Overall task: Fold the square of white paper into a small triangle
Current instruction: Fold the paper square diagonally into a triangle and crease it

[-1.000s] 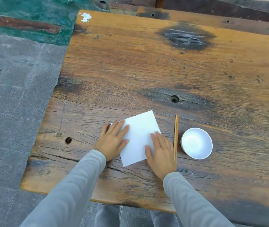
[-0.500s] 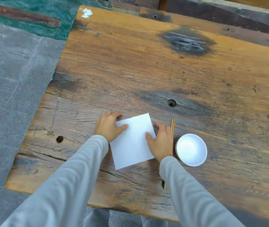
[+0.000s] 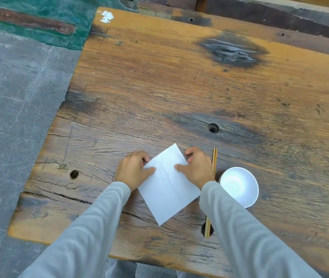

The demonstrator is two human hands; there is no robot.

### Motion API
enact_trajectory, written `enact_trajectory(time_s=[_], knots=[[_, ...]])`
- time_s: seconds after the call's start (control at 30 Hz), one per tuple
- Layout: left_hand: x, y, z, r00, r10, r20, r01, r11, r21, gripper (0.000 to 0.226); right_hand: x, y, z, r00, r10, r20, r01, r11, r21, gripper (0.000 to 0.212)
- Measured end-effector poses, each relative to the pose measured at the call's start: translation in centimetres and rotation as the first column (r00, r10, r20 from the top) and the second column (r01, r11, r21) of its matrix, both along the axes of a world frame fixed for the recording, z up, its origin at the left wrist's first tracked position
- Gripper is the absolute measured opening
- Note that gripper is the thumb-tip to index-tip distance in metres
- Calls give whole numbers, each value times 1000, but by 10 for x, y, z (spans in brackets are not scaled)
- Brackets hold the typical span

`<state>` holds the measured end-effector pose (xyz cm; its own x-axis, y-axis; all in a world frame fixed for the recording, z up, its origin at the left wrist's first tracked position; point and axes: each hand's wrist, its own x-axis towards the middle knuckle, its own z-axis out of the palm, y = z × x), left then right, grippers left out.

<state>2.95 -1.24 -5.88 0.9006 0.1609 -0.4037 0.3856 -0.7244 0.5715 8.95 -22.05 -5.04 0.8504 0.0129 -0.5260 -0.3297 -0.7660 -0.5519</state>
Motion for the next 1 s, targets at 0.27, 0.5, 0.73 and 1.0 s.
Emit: enact_trajectory(time_s=[0.27,0.5,0.73,1.0], knots=[[3,3,-5,996,82,27,-77,986,-148,14,8,0,1,999,-38,-5,38,992,123,7],[7,8,-11,972,234,-13,-229,936,-267,22,24,-1,8,998,-48,-27,52,974,222,17],[-2,9,-8,978,99,186,-95,995,-27,30,28,-2,8,1000,6,9,-7,979,204,27],[-60,-29,-16,648,-672,358,513,733,447,37,41,13,23,991,34,126,-61,975,214,9]])
